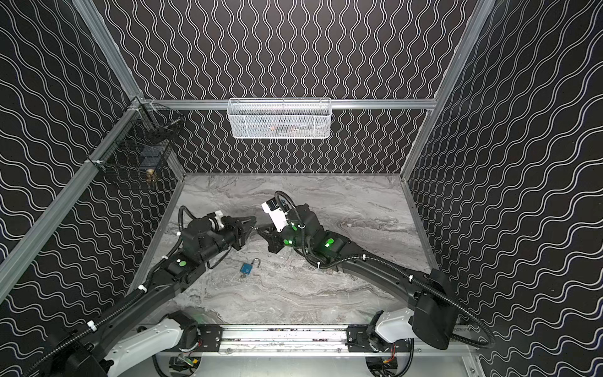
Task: Unlock with the key
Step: 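Carry the dangling keys with the right gripper toward the left gripper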
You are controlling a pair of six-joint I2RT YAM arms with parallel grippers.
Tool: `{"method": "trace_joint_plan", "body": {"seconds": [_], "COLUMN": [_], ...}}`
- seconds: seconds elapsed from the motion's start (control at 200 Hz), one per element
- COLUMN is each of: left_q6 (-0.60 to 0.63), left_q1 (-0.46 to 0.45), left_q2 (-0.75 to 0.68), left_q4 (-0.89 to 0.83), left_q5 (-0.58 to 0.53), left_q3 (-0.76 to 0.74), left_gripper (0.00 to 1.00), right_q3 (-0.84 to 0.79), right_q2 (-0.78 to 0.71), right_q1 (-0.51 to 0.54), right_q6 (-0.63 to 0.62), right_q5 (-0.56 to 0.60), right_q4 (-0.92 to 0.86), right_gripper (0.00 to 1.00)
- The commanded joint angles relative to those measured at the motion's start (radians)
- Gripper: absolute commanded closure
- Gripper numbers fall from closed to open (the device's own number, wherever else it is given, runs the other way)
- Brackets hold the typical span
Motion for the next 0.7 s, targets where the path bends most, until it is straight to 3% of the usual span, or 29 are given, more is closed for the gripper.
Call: {"method": "trace_joint_plan", "body": {"seconds": [0.0, 0.275, 0.696], "left_q6": [-0.002, 0.002, 0.001], "left_q1": [0.002, 0.002, 0.001], "left_q2": [0.006, 0.009, 0.008], "left_q4": [0.025, 0.020, 0.011], "left_q5": [0.008, 0.013, 0.013], "left_q3": [0.010, 0.015, 0.015], "left_gripper": [0.85, 0.86, 0.96], "right_q3": [0.005, 0.014, 0.036], "right_q2": [-0.007, -0.004, -0.001], "right_q1": [0.003, 0.006, 0.010], "right_q6": [-0.023, -0.049, -0.093], "right_q5": [-0.003, -0.030, -0.002], "right_q4": [0.018, 0.007, -0.051], "right_gripper": [1.00, 1.00, 1.00]}}
